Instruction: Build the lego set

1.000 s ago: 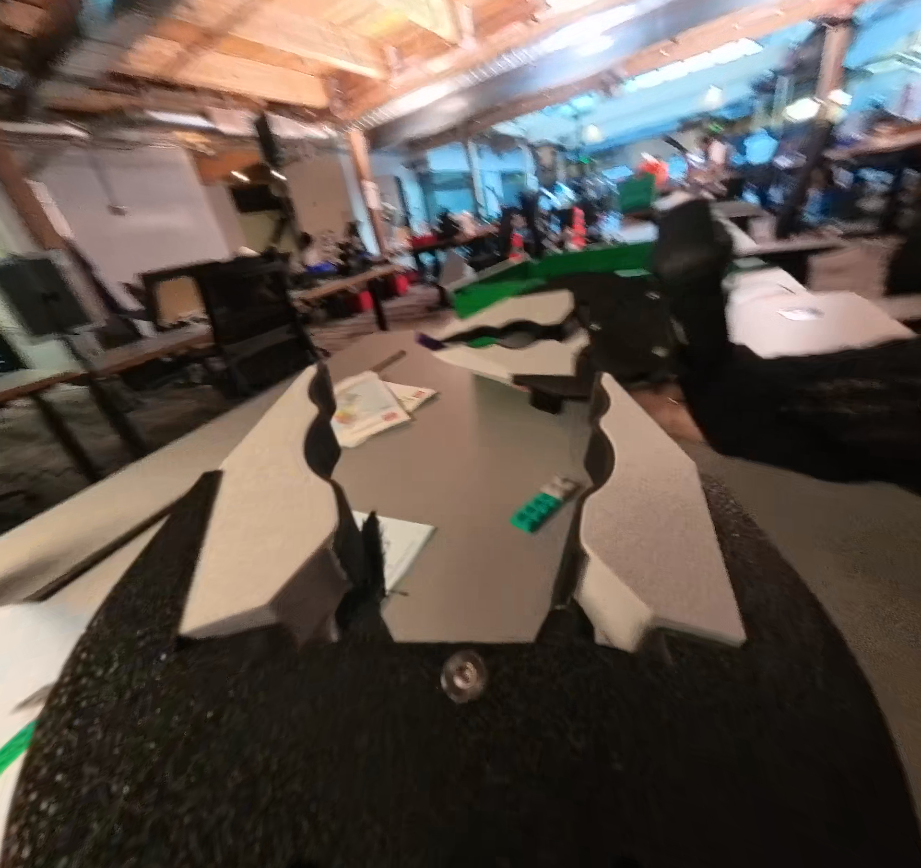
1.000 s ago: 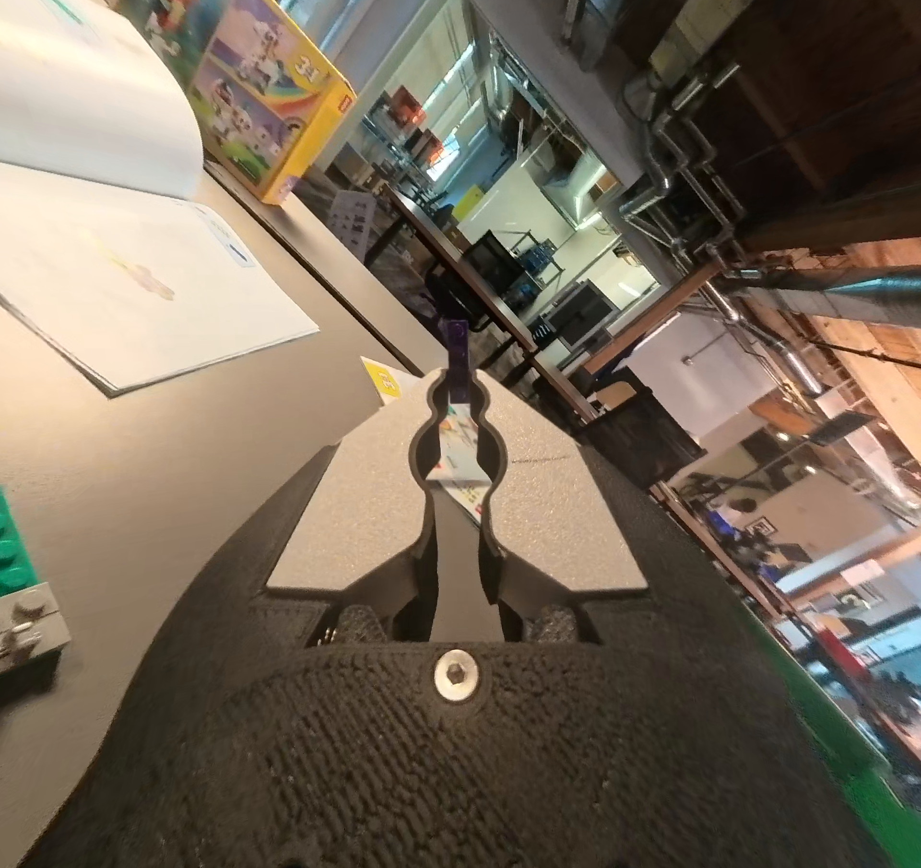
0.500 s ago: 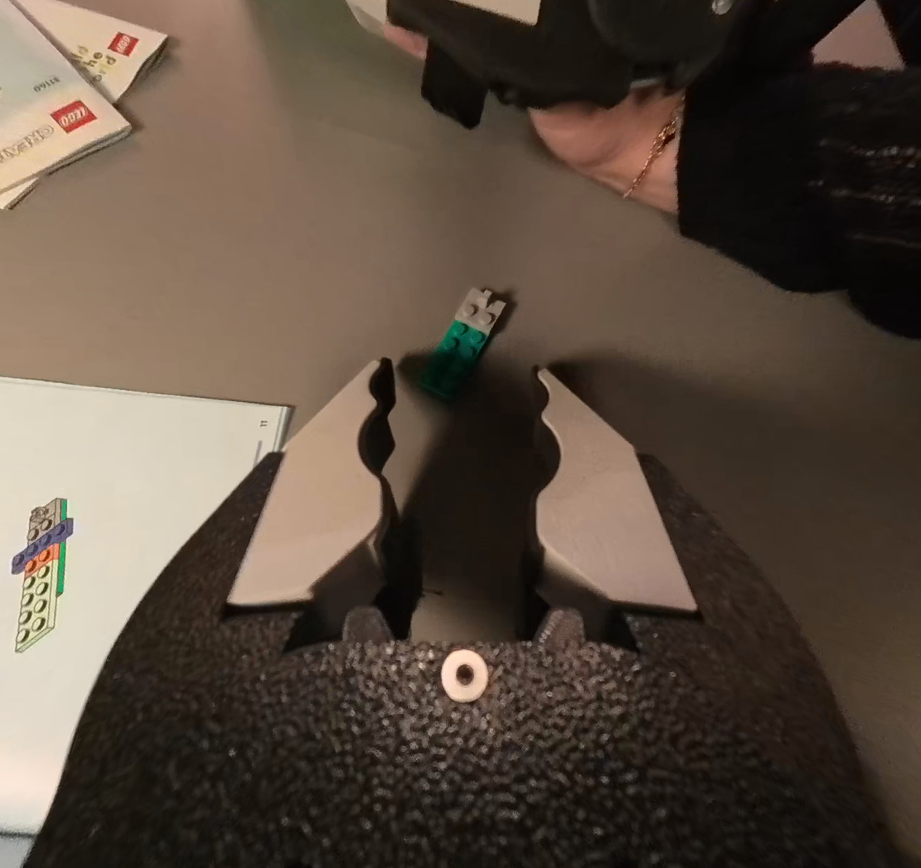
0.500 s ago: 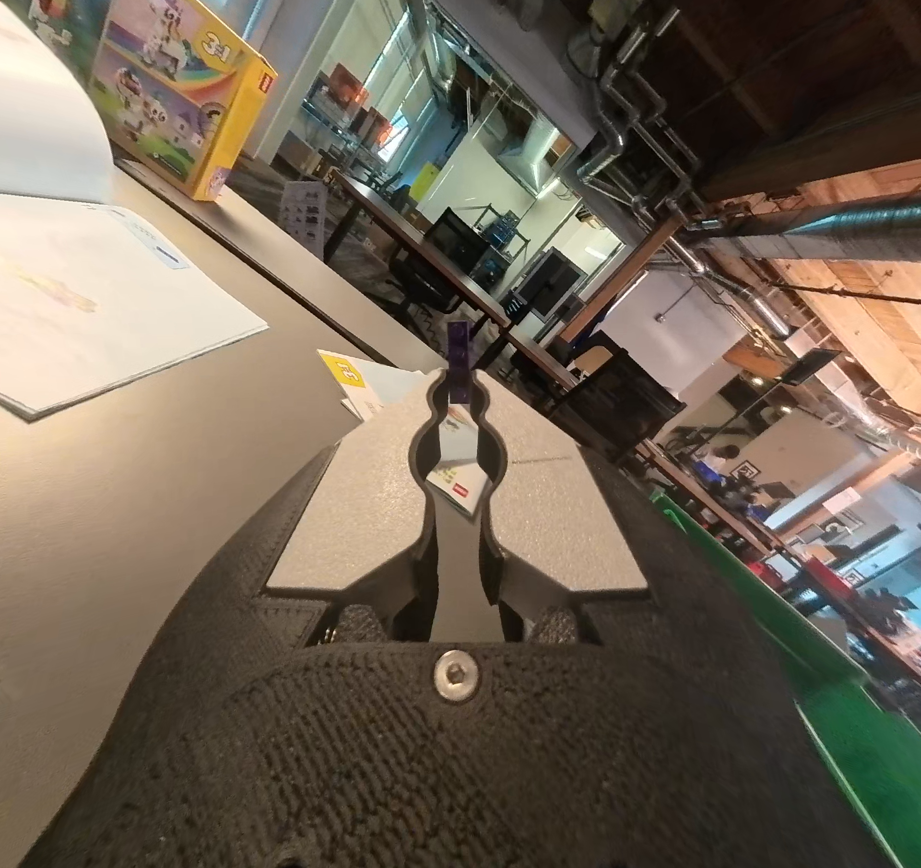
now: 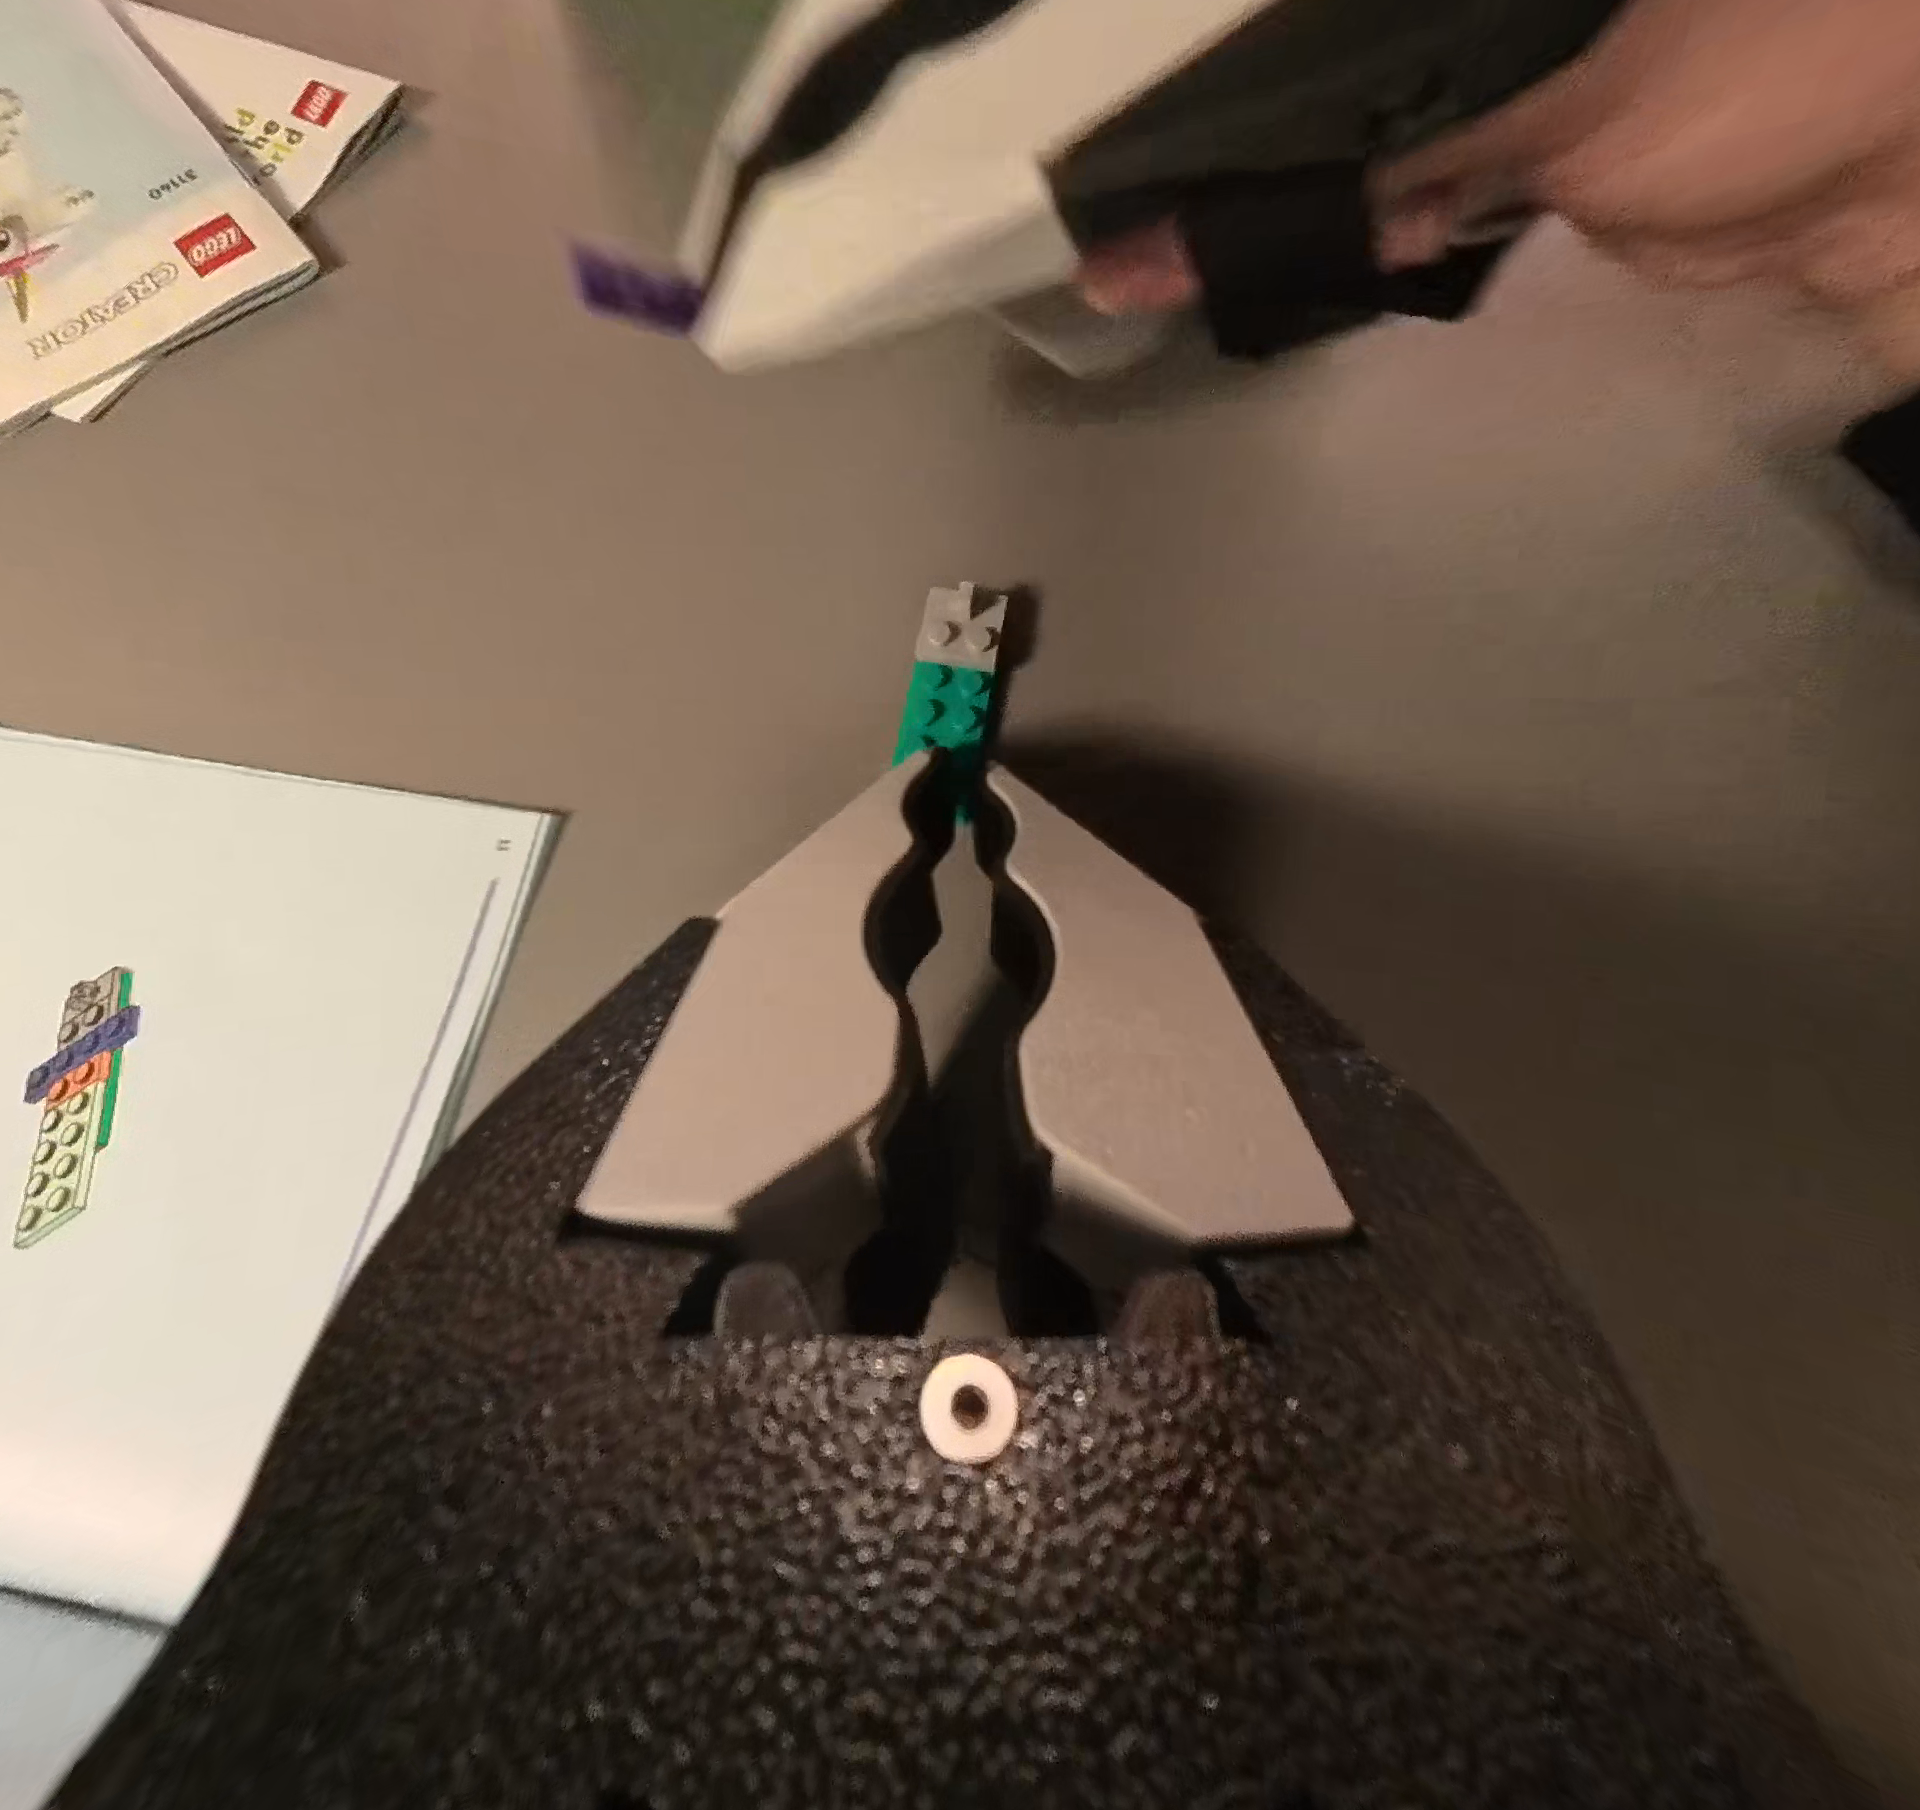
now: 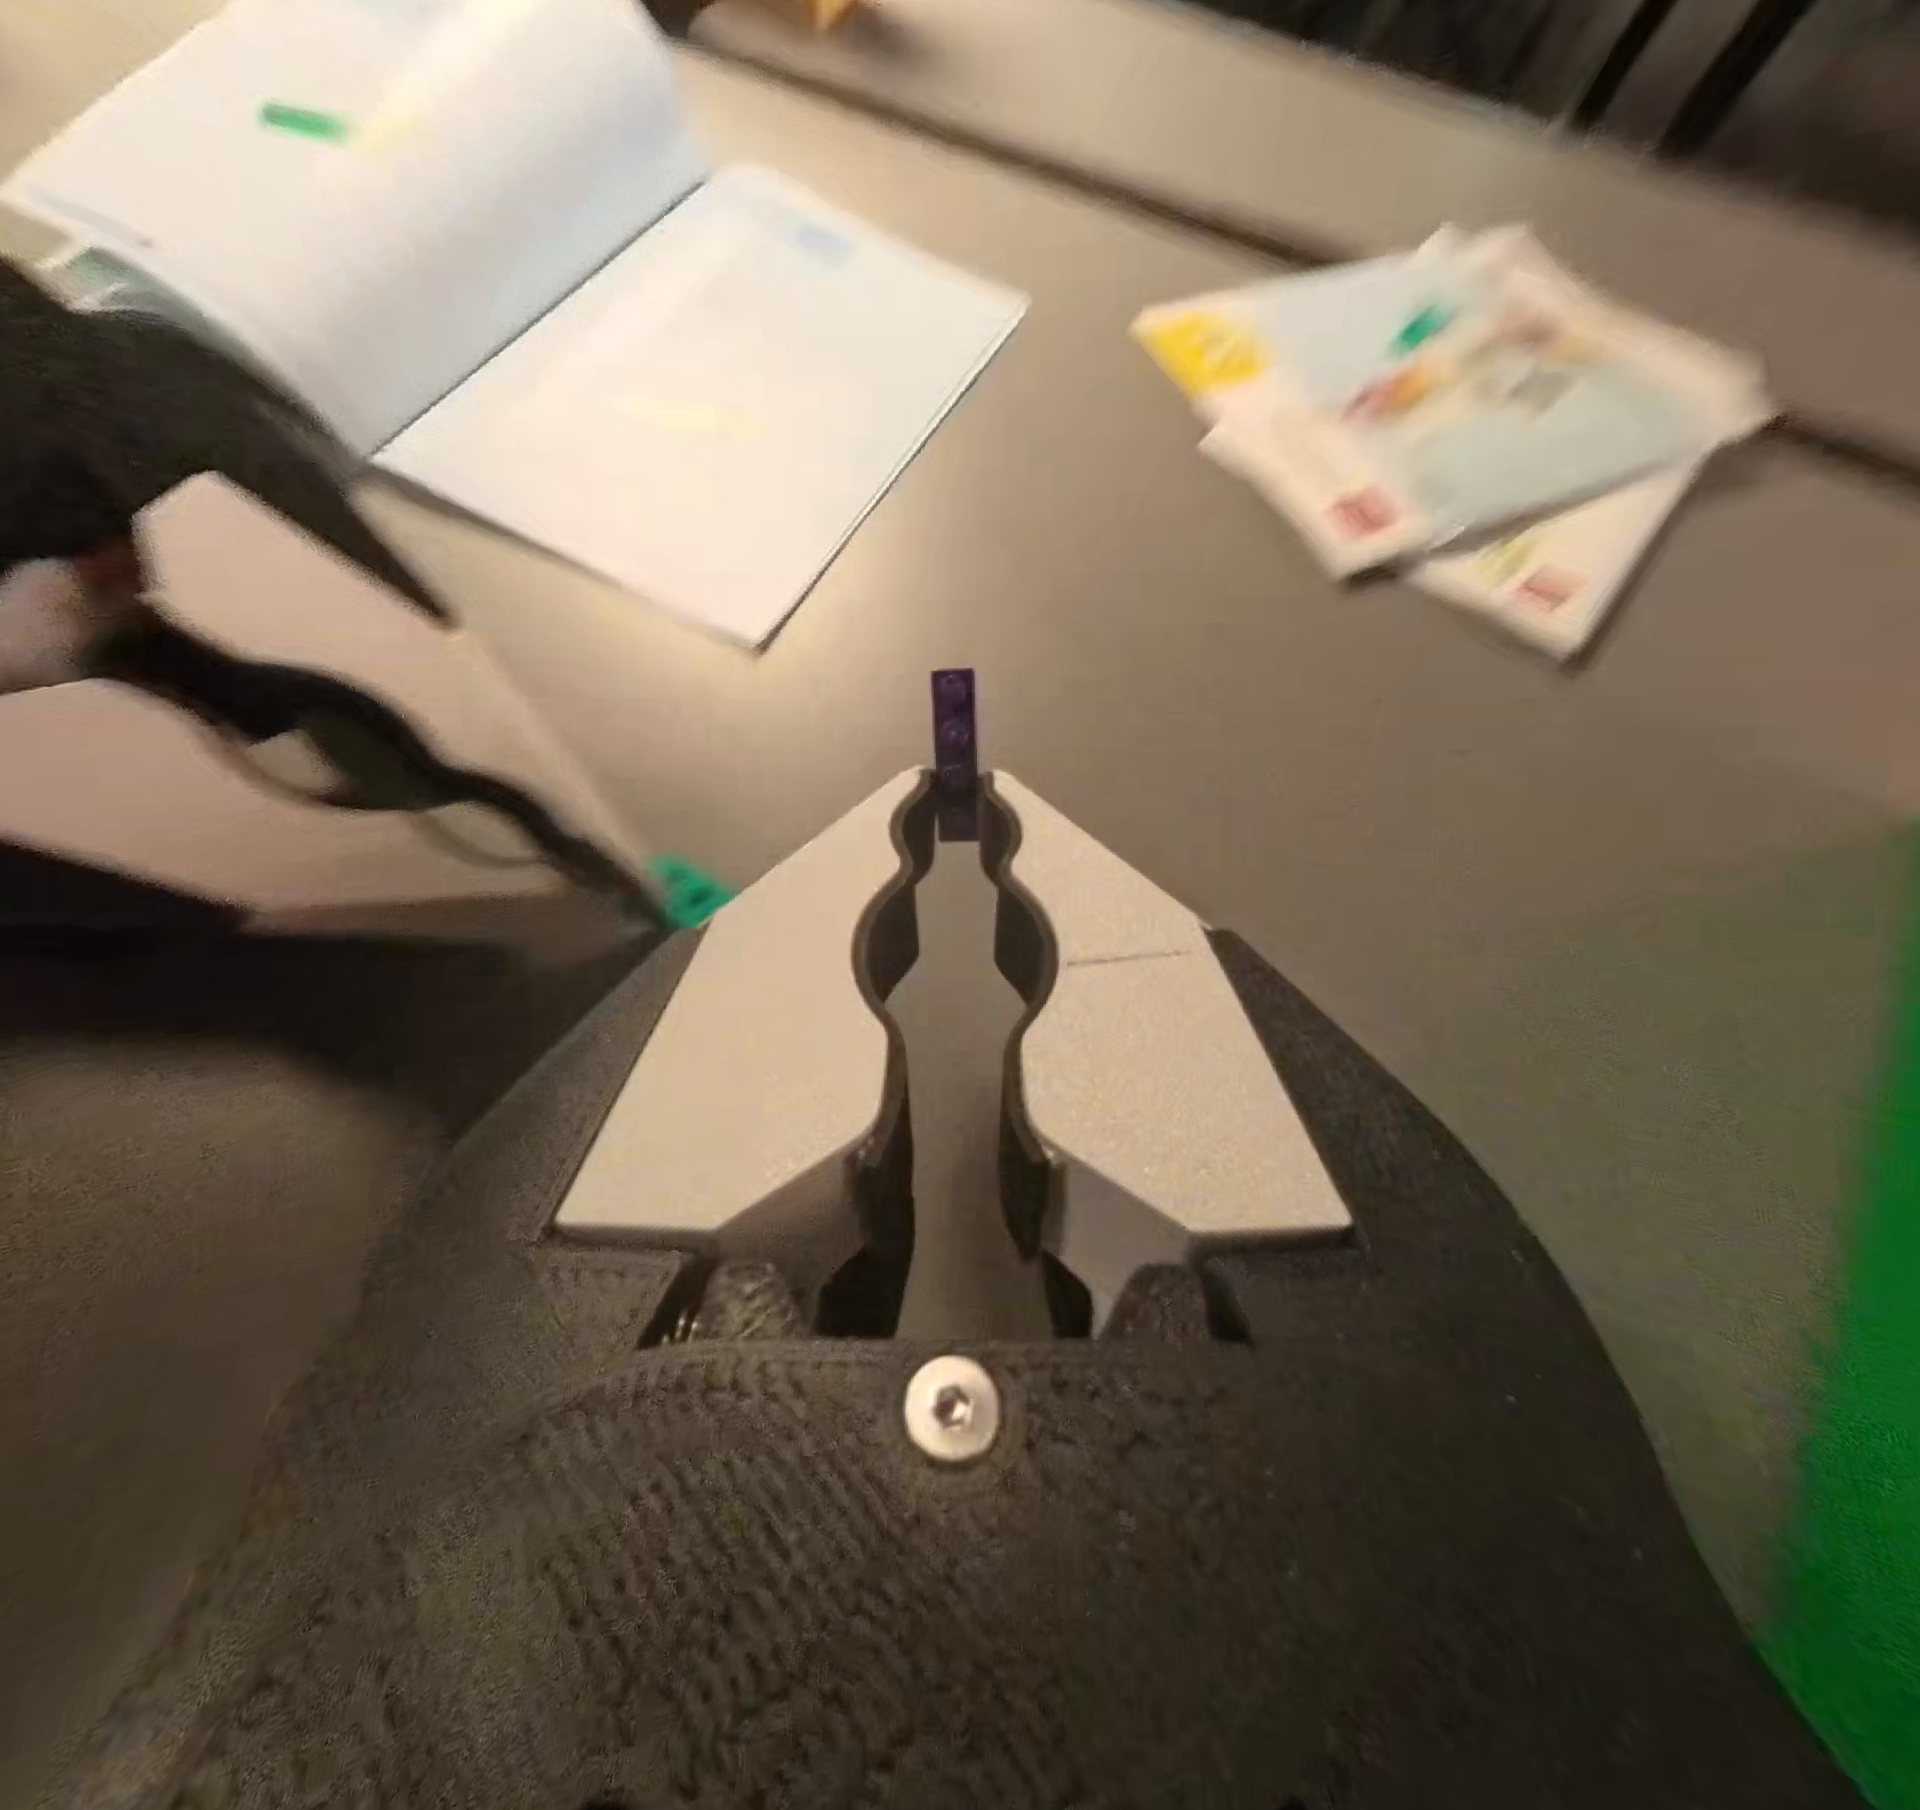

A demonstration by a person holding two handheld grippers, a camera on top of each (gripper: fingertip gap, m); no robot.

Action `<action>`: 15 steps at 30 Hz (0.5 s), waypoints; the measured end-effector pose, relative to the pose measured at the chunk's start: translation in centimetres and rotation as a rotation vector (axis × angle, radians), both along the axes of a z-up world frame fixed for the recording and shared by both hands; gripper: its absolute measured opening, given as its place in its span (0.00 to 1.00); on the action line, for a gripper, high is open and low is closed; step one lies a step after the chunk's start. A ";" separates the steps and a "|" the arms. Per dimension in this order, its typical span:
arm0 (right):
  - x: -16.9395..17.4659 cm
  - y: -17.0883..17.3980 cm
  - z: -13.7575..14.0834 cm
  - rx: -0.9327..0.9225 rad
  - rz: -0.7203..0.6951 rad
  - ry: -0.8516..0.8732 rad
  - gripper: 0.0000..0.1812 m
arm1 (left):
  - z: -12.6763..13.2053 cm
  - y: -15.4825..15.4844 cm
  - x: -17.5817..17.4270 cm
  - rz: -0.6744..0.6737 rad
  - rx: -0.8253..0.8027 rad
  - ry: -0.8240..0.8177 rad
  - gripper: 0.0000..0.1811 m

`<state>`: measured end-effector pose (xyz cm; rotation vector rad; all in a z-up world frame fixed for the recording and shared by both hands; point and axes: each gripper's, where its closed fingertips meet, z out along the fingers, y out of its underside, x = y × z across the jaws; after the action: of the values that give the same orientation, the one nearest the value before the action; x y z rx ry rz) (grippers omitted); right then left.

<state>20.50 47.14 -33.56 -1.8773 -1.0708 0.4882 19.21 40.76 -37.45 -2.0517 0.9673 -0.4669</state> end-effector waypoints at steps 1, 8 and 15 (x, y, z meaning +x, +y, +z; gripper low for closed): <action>0.1 -1.1 -0.3 -0.058 -0.002 0.010 0.03 | 0.0 0.0 0.0 0.007 0.001 0.001 0.00; 0.9 -5.1 -0.5 -0.212 -0.019 0.045 0.03 | 0.1 0.2 0.0 0.011 -0.054 -0.053 0.30; 0.2 -7.4 -1.7 -0.250 0.057 -0.059 0.03 | 0.9 0.9 -0.6 0.038 -0.102 -0.164 0.34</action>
<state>20.68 39.74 -35.28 -2.0943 -1.1475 0.6265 18.64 41.62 -36.55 -2.0815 0.8193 -0.6652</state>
